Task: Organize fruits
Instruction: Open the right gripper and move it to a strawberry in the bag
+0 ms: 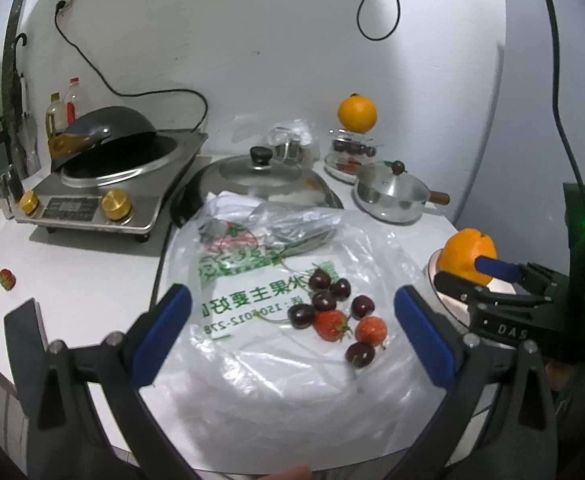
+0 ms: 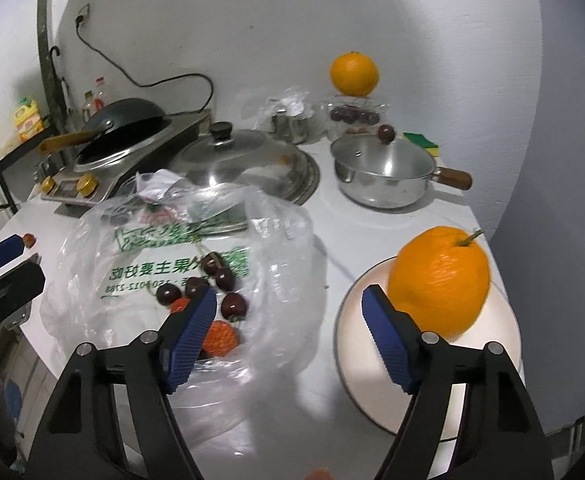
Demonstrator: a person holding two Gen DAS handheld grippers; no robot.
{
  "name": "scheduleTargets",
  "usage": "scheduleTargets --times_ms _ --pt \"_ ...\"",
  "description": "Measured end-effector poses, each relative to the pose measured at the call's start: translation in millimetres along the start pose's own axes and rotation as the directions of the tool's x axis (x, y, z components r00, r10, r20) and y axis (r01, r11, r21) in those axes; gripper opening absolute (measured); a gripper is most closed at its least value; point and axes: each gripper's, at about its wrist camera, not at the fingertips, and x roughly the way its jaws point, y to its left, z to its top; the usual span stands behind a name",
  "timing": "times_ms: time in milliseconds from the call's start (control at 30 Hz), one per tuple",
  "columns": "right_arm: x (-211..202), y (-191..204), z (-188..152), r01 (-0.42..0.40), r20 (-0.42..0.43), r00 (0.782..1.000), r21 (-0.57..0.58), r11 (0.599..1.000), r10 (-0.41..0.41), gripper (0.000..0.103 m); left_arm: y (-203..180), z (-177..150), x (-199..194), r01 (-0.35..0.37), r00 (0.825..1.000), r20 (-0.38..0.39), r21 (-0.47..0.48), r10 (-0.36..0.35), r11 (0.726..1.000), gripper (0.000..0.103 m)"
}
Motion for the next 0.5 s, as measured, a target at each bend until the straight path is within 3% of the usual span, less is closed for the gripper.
scheduleTargets --times_ms 500 --pt "23 41 -10 -0.063 -0.067 0.996 -0.05 0.997 0.06 0.06 27 -15 2 -0.021 1.0 -0.021 -0.038 0.02 0.999 0.102"
